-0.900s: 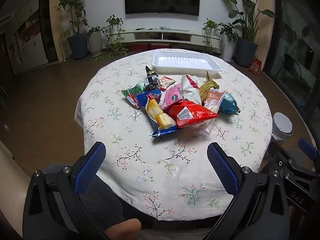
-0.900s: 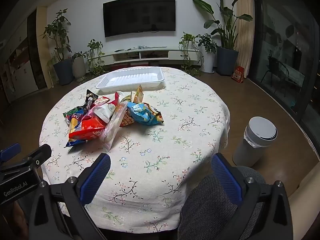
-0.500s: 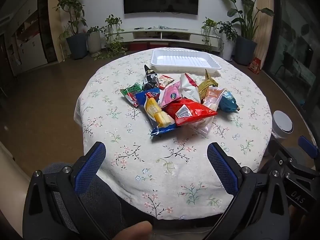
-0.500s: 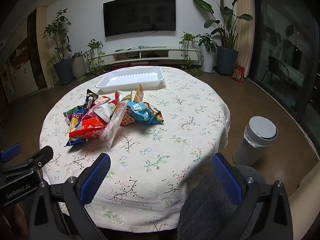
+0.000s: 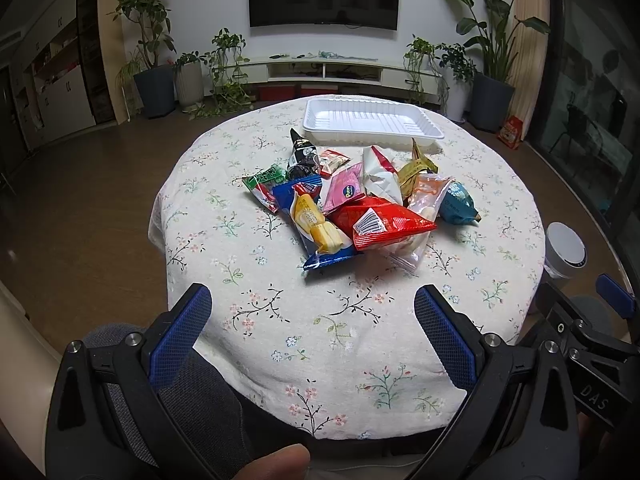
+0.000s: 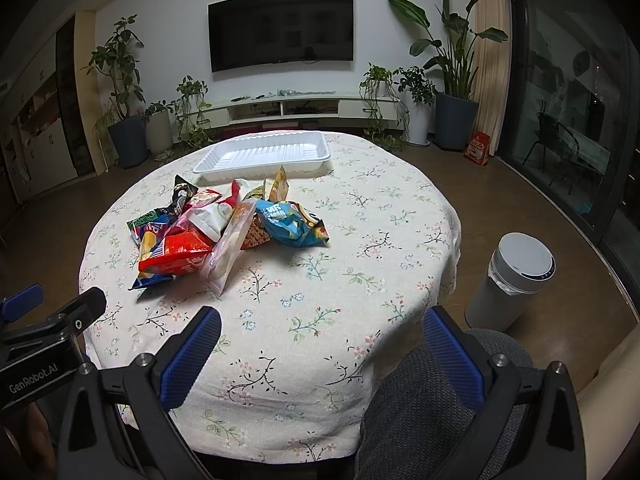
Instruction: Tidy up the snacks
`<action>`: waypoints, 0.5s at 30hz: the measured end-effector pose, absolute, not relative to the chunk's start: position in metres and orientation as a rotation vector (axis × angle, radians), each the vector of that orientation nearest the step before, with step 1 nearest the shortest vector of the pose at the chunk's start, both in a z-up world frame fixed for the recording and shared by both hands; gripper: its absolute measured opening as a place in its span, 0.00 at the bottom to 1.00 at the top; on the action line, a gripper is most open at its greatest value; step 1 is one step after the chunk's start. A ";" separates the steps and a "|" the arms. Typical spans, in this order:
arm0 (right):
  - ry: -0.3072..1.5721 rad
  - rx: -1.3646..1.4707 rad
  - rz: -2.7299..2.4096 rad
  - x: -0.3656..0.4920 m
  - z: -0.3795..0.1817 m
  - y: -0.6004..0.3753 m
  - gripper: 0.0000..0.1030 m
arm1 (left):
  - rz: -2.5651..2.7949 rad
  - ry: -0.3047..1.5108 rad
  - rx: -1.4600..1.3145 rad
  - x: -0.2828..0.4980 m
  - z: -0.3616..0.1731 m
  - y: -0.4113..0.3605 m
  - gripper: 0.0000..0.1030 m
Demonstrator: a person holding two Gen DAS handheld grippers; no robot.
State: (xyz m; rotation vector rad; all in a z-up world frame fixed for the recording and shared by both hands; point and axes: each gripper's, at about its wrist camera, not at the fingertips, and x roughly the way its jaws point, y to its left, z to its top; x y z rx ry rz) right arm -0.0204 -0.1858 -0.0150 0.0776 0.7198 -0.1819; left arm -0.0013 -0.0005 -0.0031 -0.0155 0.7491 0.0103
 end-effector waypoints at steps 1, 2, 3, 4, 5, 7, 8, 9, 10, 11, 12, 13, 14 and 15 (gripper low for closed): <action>0.720 0.078 -0.182 -0.020 -0.015 -0.186 1.00 | 0.009 0.750 -0.015 -0.001 -0.003 -0.001 1.00; 0.721 0.078 -0.182 -0.020 -0.015 -0.186 1.00 | 0.009 0.750 -0.015 -0.001 -0.003 -0.001 1.00; 0.721 0.077 -0.182 -0.020 -0.015 -0.186 1.00 | 0.009 0.751 -0.016 -0.002 -0.003 0.000 1.00; 0.721 0.077 -0.182 -0.020 -0.015 -0.185 1.00 | 0.009 0.750 -0.016 -0.002 -0.003 0.000 1.00; 0.720 0.077 -0.182 -0.020 -0.015 -0.185 1.00 | 0.009 0.750 -0.015 -0.001 -0.003 0.000 1.00; 0.722 0.076 -0.182 -0.020 -0.016 -0.185 1.00 | 0.009 0.751 -0.015 -0.002 -0.003 0.000 1.00; 0.723 0.076 -0.181 -0.020 -0.015 -0.185 1.00 | 0.009 0.750 -0.016 -0.001 -0.003 0.000 1.00; 0.723 0.076 -0.182 -0.020 -0.016 -0.185 1.00 | 0.009 0.750 -0.016 -0.001 -0.003 0.000 1.00; 0.722 0.076 -0.182 -0.021 -0.015 -0.185 1.00 | 0.009 0.751 -0.016 -0.001 -0.003 0.000 1.00; 0.722 0.076 -0.182 -0.020 -0.016 -0.185 1.00 | 0.009 0.751 -0.015 -0.001 -0.003 -0.001 1.00; 0.722 0.075 -0.182 -0.020 -0.016 -0.185 1.00 | 0.009 0.751 -0.016 -0.001 -0.003 0.000 1.00; 0.722 0.075 -0.182 -0.020 -0.016 -0.185 1.00 | 0.009 0.751 -0.016 -0.001 -0.003 0.000 1.00; 0.722 0.075 -0.182 -0.020 -0.016 -0.185 1.00 | 0.010 0.752 -0.016 -0.001 -0.003 0.000 1.00; 0.723 0.075 -0.182 -0.020 -0.016 -0.185 1.00 | 0.009 0.752 -0.016 -0.001 -0.004 0.000 1.00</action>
